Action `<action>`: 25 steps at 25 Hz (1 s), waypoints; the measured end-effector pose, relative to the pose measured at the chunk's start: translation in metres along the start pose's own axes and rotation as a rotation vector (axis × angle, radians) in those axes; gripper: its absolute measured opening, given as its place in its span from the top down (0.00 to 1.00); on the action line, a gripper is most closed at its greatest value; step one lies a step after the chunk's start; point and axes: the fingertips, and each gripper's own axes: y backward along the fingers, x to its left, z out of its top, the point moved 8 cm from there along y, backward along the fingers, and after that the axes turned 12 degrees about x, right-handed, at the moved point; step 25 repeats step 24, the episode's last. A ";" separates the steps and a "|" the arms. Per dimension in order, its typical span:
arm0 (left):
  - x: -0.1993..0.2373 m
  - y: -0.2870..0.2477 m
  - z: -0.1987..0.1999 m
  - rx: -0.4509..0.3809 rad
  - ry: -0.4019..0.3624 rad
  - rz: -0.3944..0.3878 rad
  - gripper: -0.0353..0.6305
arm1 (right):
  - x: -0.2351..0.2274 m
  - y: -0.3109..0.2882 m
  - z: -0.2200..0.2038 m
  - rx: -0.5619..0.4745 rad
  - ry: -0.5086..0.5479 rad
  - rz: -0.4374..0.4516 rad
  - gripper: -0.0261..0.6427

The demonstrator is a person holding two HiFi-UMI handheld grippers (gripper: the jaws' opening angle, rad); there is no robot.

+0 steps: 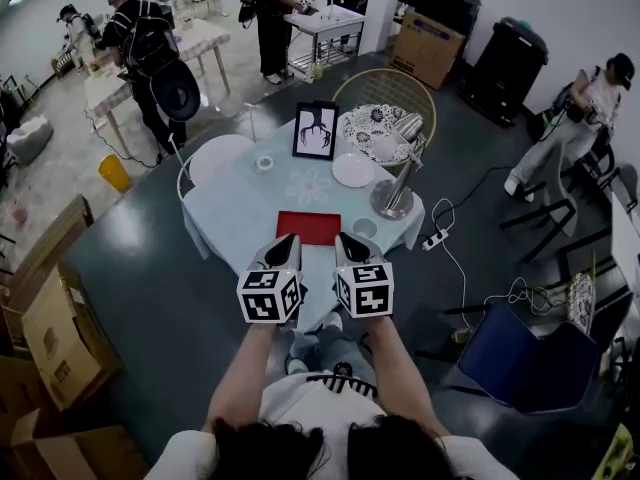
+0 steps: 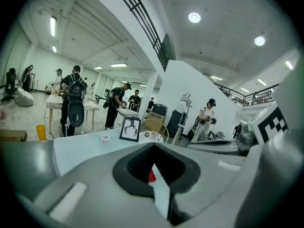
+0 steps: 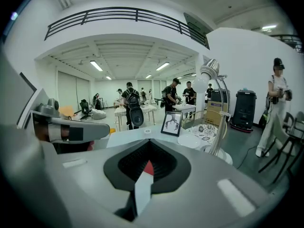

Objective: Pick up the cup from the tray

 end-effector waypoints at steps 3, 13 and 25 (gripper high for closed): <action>-0.001 0.003 -0.001 0.000 -0.009 -0.008 0.95 | 0.005 0.003 -0.001 -0.002 0.003 0.000 0.93; -0.006 0.005 -0.002 0.005 -0.035 -0.024 0.95 | 0.007 0.007 -0.001 -0.001 0.007 -0.009 0.93; 0.000 0.002 -0.003 0.006 -0.021 -0.009 0.95 | 0.009 0.002 0.000 0.007 0.027 -0.006 0.93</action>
